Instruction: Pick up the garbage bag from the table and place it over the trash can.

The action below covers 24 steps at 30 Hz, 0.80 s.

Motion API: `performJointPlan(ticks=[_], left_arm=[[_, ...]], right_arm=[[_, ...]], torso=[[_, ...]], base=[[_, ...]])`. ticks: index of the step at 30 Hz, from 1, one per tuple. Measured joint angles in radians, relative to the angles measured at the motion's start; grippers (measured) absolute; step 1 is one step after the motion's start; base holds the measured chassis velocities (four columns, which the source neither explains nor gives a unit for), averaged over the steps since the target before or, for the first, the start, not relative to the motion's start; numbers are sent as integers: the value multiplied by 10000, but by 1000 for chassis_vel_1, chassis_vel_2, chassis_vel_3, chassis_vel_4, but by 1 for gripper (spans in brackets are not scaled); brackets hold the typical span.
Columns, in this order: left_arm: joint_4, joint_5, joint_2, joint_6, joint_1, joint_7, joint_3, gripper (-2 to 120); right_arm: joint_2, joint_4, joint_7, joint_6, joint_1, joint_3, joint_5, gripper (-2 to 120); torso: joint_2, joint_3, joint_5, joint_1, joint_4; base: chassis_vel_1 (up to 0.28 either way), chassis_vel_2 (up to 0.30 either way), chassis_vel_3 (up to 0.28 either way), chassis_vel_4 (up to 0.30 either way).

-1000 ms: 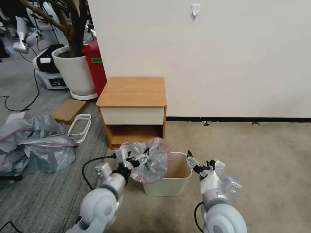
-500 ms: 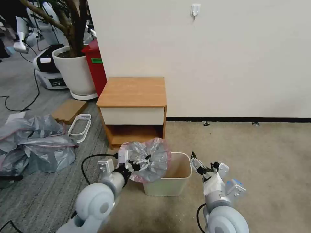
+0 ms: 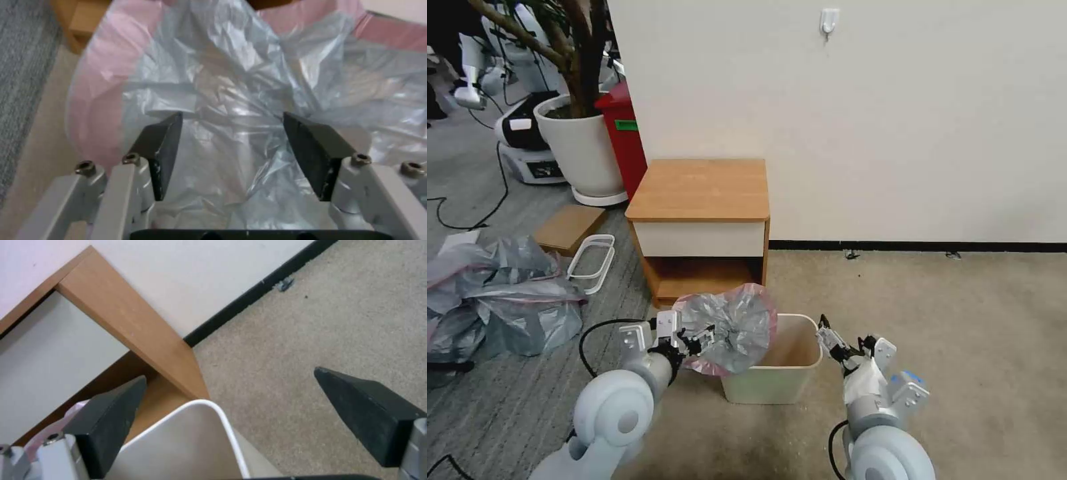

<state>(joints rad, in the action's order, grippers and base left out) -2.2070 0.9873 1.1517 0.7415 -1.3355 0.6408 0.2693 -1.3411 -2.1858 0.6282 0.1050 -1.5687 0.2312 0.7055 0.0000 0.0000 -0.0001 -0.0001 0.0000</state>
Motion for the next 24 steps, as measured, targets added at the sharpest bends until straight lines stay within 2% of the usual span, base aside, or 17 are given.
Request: performJointPlan(ticks=[2,11,15,24], left_arm=[[150,127,-8,-11,112,272,-196,59],[552,201,-20,-36,401,608,-601,62],[774,579,-26,-45,667,1042,-895,65],[1131,990,17,-52,1111,1612,-1369,66]], right_arm=[[8,25,0,-28,-18,8,1,97],[8,114,-6,-89,-29,32,0,96],[17,192,-8,-146,-29,41,-2,96],[29,332,-9,-202,24,113,8,92]], torso=[[0,0,1,1,0],[0,0,1,0,1],[0,0,1,0,0],[0,0,1,1,0]], base=[[0,0,0,0],[0,0,0,0],[0,0,0,0],[0,0,0,0]])
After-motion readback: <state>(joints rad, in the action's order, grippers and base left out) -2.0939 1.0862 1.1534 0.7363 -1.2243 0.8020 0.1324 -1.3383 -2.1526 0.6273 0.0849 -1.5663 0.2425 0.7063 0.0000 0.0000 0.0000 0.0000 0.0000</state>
